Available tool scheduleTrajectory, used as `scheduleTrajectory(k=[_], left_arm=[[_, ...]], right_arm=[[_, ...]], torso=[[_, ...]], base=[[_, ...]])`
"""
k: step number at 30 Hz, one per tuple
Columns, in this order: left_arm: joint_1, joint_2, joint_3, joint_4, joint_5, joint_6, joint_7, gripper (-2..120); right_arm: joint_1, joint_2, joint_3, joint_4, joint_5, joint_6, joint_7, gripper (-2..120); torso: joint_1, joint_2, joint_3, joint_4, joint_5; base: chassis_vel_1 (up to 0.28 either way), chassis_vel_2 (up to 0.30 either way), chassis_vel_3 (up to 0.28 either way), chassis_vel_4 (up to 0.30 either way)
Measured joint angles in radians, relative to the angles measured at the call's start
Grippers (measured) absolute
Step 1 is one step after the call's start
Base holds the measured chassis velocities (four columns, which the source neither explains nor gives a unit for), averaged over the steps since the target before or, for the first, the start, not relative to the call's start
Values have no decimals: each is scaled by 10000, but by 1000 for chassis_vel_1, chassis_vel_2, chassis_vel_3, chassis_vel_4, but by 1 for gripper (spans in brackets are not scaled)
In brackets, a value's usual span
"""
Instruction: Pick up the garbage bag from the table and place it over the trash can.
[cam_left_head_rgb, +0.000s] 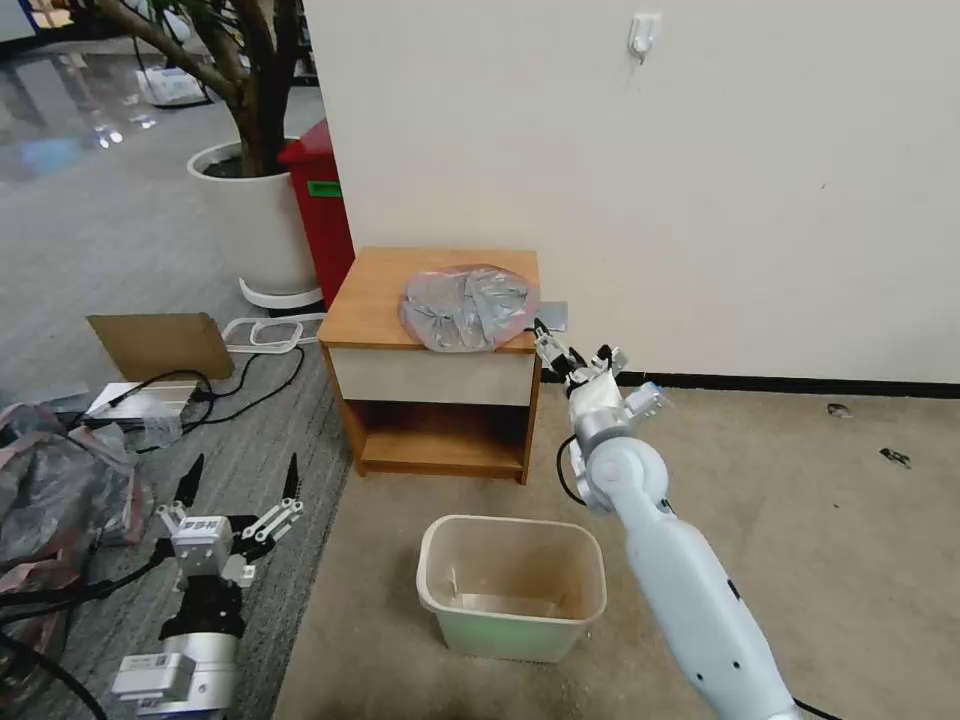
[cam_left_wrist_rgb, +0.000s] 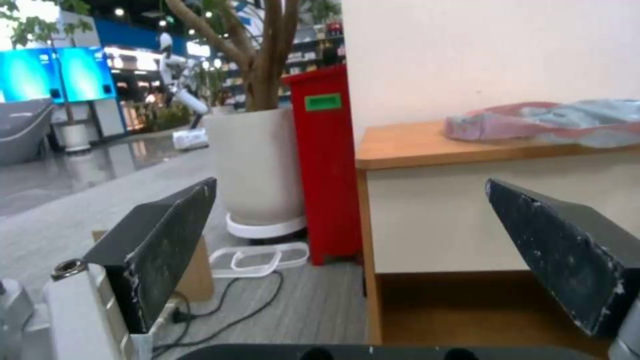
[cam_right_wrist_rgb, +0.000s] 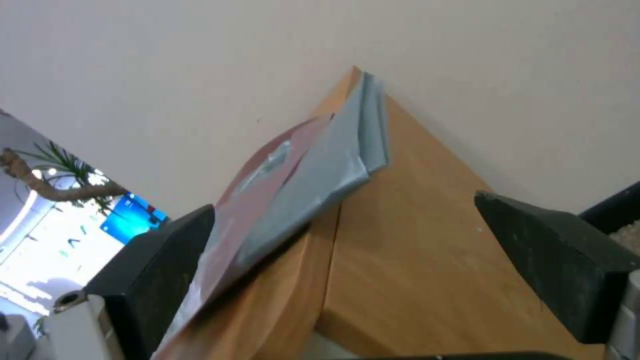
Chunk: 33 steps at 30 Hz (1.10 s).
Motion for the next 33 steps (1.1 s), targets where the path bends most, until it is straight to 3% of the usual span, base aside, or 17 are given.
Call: scheduleTrajectory(k=[9,13,18,20,27,30,33], left_arm=[[-80,-195,291,259,322,-1,0,100],[-109,-187,333,287,363,2,-8,100],[-84,-193,332,306,391,7,-14,100],[-26,-281,397,354,498,8,-29,100],[-22,-309,454,419,557,-1,-43,100],[-14,-340,490,435,593,-10,-50,100],[5,-366,507,470,622,-35,-58,100]], right_arm=[[349,18,11,-531,81,114,-264,90],[438,149,-8,-756,34,187,-395,70],[520,228,-2,-839,-34,229,-447,59],[597,261,-24,-845,-149,270,-551,39],[568,250,-50,-849,-325,318,-637,18],[562,225,-38,-848,-418,338,-682,3],[564,217,-17,-848,-487,353,-686,0]], torso=[[0,0,0,-1,0],[0,0,0,0,0],[0,0,0,-1,0],[0,0,-1,0,0],[0,0,0,0,0],[0,0,-1,-1,0],[0,0,-1,0,0]], base=[[0,0,0,0],[0,0,0,0],[0,0,0,0],[0,0,0,0],[0,0,0,0],[0,0,0,0],[0,0,0,0]])
